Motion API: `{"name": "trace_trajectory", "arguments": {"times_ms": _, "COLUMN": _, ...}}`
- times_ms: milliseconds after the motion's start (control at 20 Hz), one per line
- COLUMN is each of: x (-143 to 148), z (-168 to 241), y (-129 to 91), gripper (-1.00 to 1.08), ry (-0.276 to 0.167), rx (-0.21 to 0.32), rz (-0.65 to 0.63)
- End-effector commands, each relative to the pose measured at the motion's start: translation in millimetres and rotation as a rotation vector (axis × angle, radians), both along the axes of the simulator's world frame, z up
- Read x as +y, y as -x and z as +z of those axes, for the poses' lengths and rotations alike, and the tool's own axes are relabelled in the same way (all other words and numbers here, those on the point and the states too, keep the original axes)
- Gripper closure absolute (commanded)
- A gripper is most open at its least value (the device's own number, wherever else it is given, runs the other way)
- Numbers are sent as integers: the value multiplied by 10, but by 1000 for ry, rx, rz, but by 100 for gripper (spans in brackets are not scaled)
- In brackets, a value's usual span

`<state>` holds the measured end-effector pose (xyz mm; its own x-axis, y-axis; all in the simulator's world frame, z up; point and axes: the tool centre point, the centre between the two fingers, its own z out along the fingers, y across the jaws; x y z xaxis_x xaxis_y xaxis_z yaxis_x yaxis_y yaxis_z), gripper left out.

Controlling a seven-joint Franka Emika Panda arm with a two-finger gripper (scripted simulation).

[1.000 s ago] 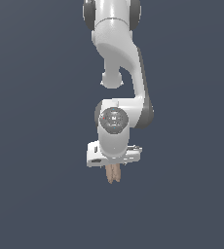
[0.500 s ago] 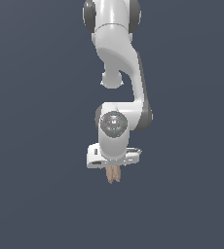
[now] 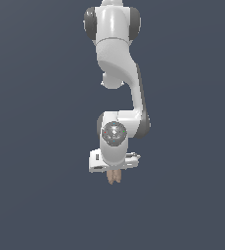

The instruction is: Pick up the object and move it to a goal position.

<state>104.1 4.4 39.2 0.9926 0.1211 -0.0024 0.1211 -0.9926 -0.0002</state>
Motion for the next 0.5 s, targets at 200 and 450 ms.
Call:
{"name": "trace_trajectory", "arguments": {"times_ms": 200, "x": 0, "z": 10, "y": -16, "gripper": 108, "ry": 0, "rx": -2, "rz": 0}}
{"name": "trace_trajectory", "arguments": {"times_ms": 450, "x": 0, "z": 10, "y": -16, "gripper": 108, "ry": 0, "rx": -2, "rz": 0}}
